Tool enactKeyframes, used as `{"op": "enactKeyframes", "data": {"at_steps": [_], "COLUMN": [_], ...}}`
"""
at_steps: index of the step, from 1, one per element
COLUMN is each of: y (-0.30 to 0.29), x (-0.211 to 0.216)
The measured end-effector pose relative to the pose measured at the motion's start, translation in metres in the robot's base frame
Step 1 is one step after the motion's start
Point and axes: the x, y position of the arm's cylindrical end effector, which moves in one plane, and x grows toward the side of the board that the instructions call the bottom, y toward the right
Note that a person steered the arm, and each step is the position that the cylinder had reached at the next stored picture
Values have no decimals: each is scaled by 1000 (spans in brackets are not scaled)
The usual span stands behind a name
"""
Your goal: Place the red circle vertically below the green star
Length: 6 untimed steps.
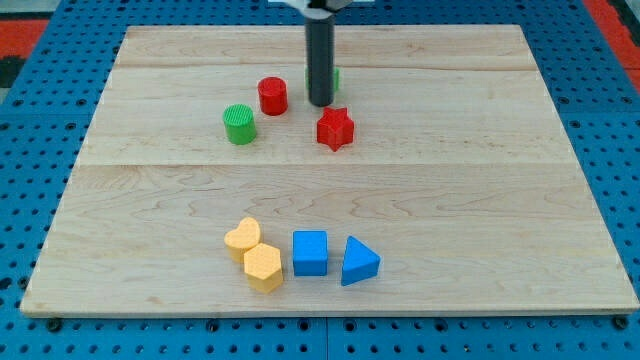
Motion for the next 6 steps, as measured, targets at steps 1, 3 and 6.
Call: {"op": "enactKeyframes", "data": {"at_steps": [1,3,6], "y": [-13,-153,-52], "x": [-39,-41,20]}}
